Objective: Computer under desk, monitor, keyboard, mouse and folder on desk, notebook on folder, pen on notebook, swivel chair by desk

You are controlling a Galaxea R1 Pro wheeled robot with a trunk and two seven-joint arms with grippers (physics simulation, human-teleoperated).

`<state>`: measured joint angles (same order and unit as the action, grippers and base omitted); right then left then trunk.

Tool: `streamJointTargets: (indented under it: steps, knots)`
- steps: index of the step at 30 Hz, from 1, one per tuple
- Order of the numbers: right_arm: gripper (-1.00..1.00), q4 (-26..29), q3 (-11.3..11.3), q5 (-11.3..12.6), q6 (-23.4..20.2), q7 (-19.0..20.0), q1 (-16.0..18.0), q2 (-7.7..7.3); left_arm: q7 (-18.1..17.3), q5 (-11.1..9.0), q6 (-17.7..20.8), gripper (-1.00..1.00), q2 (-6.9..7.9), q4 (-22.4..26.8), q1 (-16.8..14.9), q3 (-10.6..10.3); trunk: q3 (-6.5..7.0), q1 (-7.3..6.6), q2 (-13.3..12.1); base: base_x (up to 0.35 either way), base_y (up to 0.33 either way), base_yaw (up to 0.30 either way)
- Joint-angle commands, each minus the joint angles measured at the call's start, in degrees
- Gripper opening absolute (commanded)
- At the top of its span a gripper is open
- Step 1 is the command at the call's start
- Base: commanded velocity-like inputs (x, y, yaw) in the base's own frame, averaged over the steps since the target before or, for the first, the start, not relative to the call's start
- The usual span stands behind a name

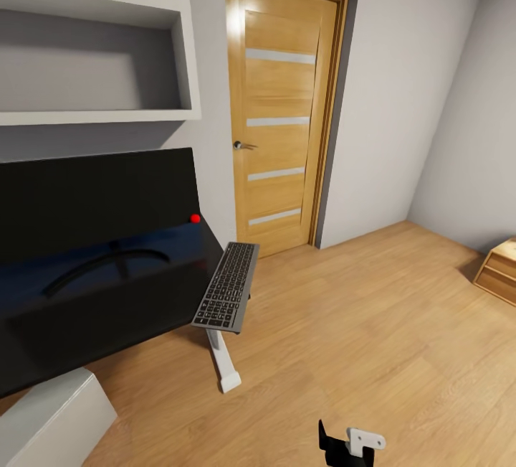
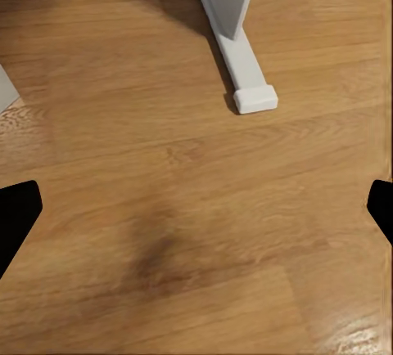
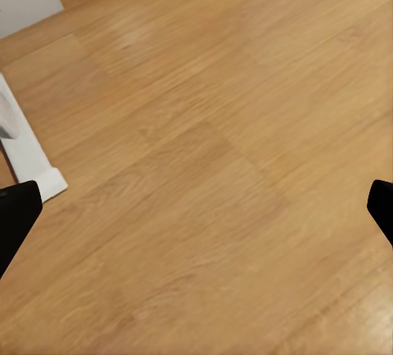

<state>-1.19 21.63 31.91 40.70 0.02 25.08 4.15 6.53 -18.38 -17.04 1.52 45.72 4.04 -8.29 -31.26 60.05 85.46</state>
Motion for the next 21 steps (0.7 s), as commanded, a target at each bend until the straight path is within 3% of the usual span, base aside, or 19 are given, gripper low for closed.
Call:
streamJointTargets:
  steps: [1, 6, 11, 14, 18, 21]
  knots:
    - [1.0, -0.1, 0.5, 0.5, 0.2, 0.0, 0.1, 0.01, 0.6, -0.4, -0.2, 1.0, 0.09, 0.7, 0.0, -0.4, -0.05, 0.0, 0.0, 0.0, 0.0, 0.0]
    - [1.0, 0.0, 0.6, 0.5, 0.3, 0.0, 0.1, 0.33, 0.8, -0.5, -0.2, 1.0, 0.06, 1.8, 0.0, -0.4, -0.94, 1.1, 2.0, 0.0, 0.0, 0.0]
    - [1.0, 1.6, 0.7, 0.4, 0.8, -0.1, 0.1, 2.18, 0.9, -0.5, -0.2, 1.0, 0.08, 2.0, 0.0, -0.2, -1.84, 2.2, 4.0, 0.0, 0.0, 0.0]
    - [1.0, 7.9, 0.6, 0.6, 0.8, -0.3, 0.1, 3.23, 1.0, -0.7, -0.2, 1.0, 0.14, 2.0, 0.0, 0.7, -2.38, 2.86, 5.2, 0.0, 0.0, 0.0]
    - [1.0, 15.0, 0.7, 0.9, 0.3, -0.4, 0.1, 3.89, 1.7, -1.0, -0.2, 1.0, 0.15, 2.0, 0.0, 3.6, -3.1, 3.73, 6.8, 0.0, 0.0, 0.0]
    - [1.0, 17.8, 0.7, 1.0, 0.1, -0.4, 0.1, 5.85, 1.9, -1.1, -0.1, 1.0, 0.15, 2.0, 0.0, 5.0, -3.64, 4.39, 8.0, 0.0, 0.0, 0.0]
